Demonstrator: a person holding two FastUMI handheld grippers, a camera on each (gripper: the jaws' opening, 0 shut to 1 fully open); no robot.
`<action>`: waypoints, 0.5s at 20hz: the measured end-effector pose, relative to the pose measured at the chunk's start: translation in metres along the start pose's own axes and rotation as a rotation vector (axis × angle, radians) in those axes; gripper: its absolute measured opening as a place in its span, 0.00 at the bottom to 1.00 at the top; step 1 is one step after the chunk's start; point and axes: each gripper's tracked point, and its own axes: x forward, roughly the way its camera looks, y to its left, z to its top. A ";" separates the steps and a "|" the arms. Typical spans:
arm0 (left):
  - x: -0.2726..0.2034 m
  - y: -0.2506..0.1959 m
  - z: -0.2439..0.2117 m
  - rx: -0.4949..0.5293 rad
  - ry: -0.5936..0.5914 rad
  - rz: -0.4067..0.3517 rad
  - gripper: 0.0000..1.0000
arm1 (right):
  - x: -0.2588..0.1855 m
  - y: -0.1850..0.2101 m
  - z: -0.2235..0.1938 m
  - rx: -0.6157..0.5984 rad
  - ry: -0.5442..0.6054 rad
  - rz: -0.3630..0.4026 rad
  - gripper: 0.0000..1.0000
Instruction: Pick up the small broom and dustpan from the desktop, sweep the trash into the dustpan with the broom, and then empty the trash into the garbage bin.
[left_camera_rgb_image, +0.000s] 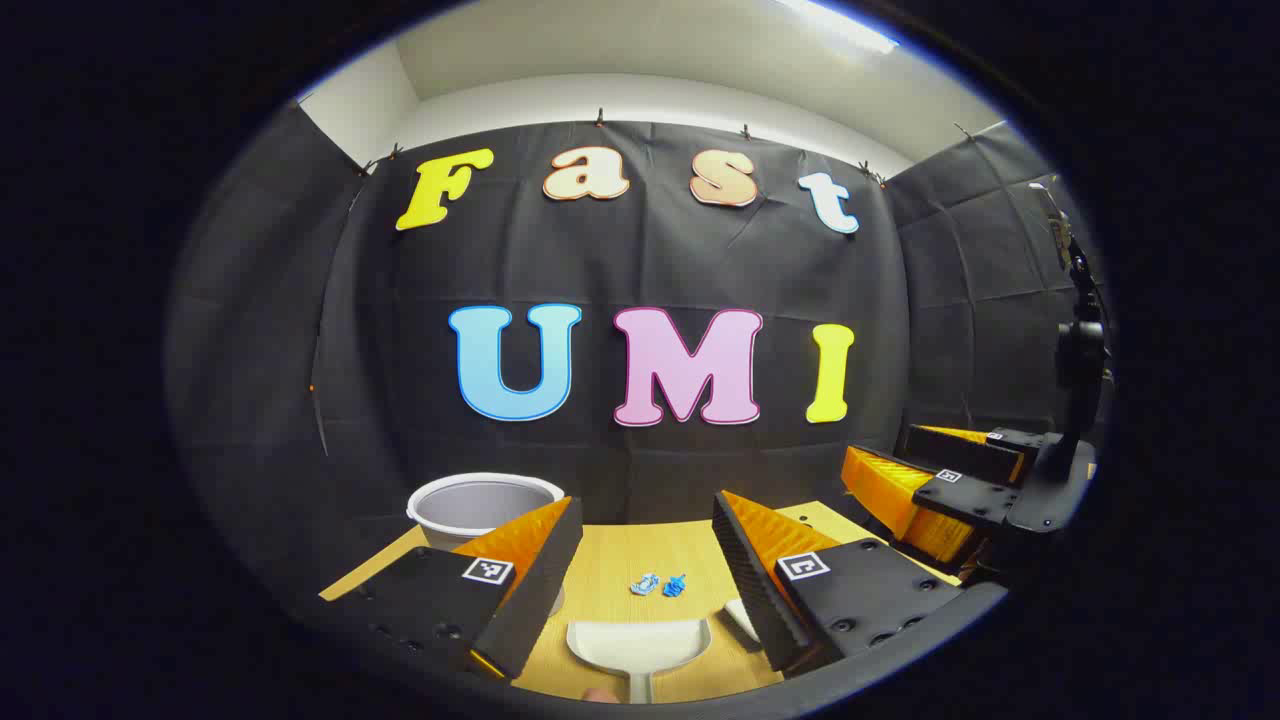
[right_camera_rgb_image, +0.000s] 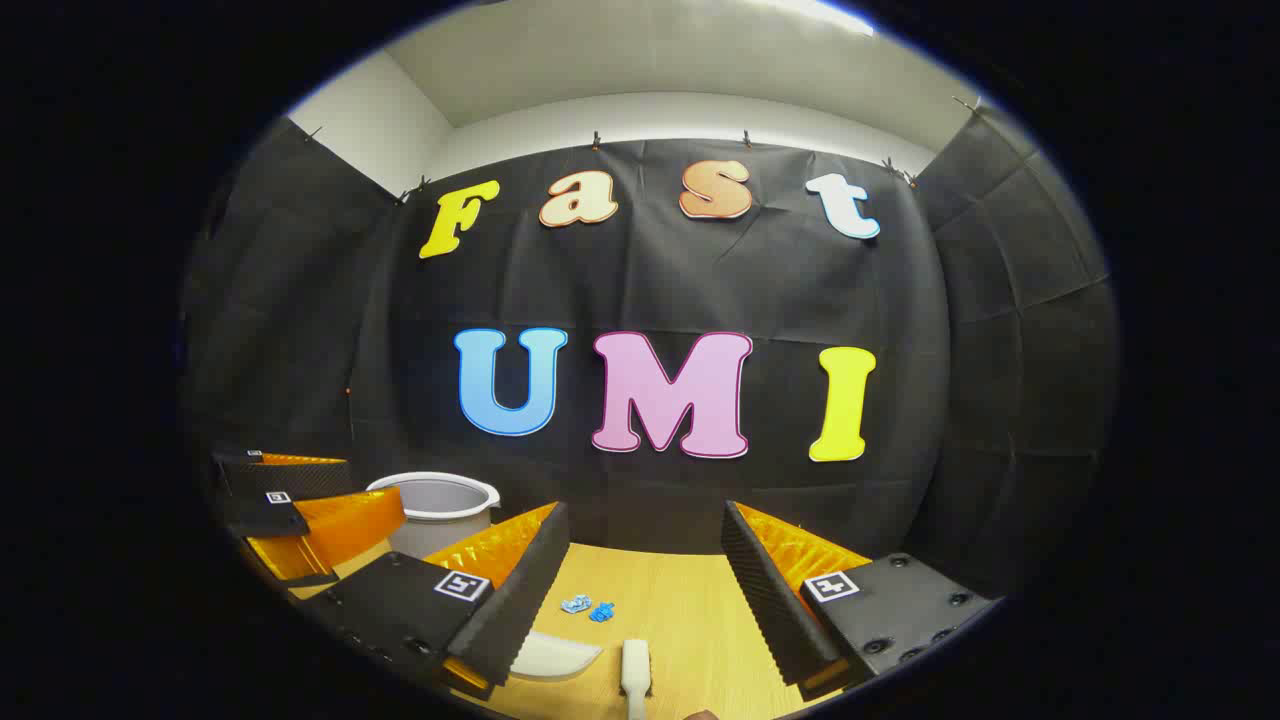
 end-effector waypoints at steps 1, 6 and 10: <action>-0.003 0.003 0.000 -0.009 -0.001 -0.002 0.78 | -0.003 0.001 0.003 -0.003 -0.007 -0.008 0.94; -0.030 0.017 -0.003 -0.056 -0.011 -0.034 0.78 | -0.020 0.016 0.015 -0.013 -0.021 -0.048 0.94; -0.054 0.032 0.004 -0.086 -0.056 -0.038 0.78 | -0.036 0.037 0.026 -0.020 -0.038 -0.059 0.94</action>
